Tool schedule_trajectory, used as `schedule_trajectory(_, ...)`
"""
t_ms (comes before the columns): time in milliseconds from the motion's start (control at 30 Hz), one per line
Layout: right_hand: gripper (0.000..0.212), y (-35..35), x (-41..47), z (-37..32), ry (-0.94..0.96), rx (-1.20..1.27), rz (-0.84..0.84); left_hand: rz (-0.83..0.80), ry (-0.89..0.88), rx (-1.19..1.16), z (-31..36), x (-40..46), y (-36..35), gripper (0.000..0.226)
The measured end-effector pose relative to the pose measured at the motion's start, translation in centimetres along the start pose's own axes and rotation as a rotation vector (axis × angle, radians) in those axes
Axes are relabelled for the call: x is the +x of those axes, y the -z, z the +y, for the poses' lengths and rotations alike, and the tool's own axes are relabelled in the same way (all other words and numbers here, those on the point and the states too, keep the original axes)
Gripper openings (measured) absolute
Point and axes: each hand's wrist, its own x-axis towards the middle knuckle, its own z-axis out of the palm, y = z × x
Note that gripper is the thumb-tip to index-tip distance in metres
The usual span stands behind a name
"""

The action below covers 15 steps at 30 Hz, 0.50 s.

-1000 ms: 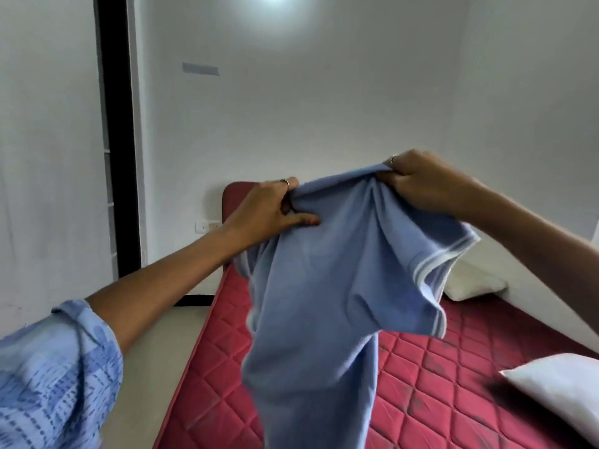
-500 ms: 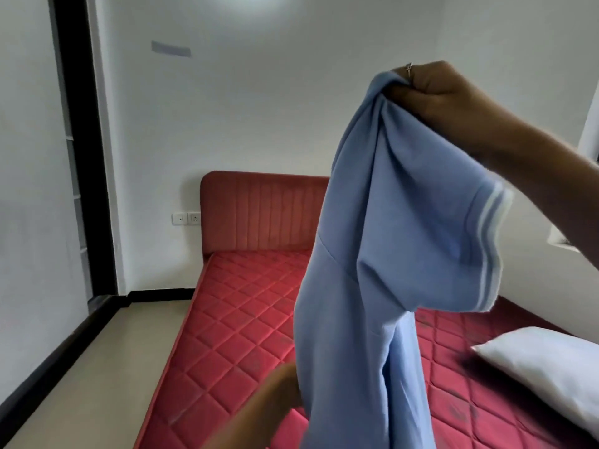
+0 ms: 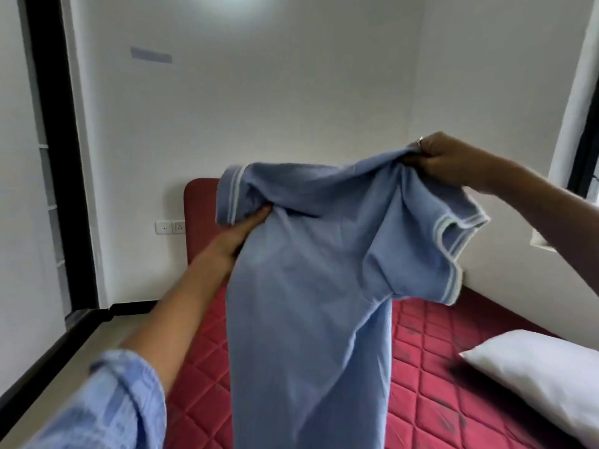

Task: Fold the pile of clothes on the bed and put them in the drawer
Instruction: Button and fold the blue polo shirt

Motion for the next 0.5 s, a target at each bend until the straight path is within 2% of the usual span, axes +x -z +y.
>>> schedule_trajectory(67,0.026,-0.4,1.3,0.6,-0.051,-0.128,-0.005,-0.047,-0.064,0.059,2.5,2.8,0.3,0.016)
schedule_trajectory(167,0.023,0.1,3.8,0.0,0.009,-0.239,0.137,-0.095,-0.174,0.107,7.6,6.1,0.1,0.026)
schedule_trajectory(300,0.05,1.9,6.3,-0.4,0.029,-0.442,0.349,-0.11,-0.328,0.161,13.4,8.1,-0.1,0.027)
schedule_trajectory(400,0.046,2.1,5.8,-0.2,0.057,-0.592,0.332,-0.122,-0.369,0.218,13.8,7.2,0.7,0.033)
schedule_trajectory(467,0.038,1.0,3.7,0.2,0.022,-0.571,0.261,-0.14,-0.343,0.24,11.4,6.0,2.2,0.039)
schedule_trajectory(500,0.036,-0.3,1.9,0.7,-0.005,-0.554,0.208,-0.168,-0.31,0.251,9.5,5.0,3.1,0.035)
